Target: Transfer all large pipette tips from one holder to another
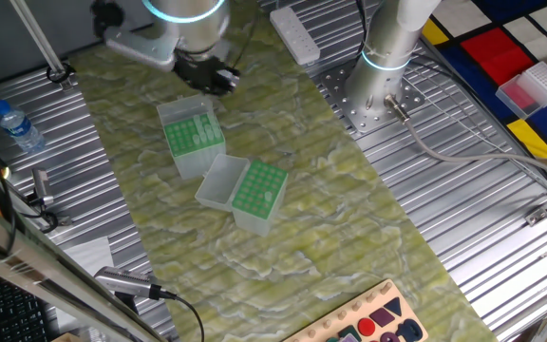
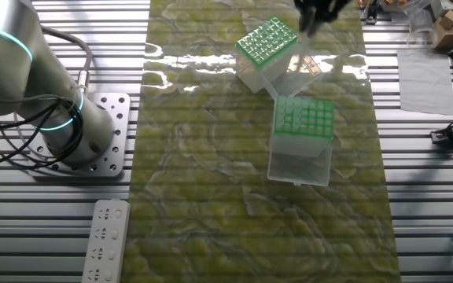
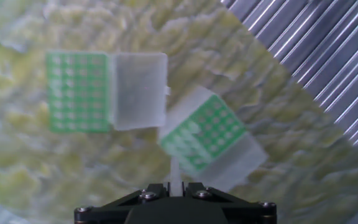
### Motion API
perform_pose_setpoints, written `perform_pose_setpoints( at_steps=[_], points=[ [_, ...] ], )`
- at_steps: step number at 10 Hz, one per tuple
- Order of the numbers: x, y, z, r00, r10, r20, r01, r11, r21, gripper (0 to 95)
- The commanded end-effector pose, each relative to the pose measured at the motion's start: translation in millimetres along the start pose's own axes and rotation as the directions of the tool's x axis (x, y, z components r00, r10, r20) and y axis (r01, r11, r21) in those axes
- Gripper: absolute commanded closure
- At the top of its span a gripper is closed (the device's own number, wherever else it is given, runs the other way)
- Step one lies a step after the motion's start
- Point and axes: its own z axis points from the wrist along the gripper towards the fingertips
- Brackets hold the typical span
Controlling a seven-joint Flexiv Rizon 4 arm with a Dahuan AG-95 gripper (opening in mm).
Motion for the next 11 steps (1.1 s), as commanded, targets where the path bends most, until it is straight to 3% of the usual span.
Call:
perform_pose_setpoints(
  at_steps=[1,4,11],
  points=[
    [6.9,-15.7,18.7,0.998,-0.063,-0.021,0.065,0.99,0.124,95.0],
    [3.1,-21.2,33.1,0.998,-0.068,0.007,0.067,0.987,0.146,95.0],
    [-10.1,-21.0,41.4,0.998,-0.042,0.036,0.038,0.992,0.122,95.0]
  ],
)
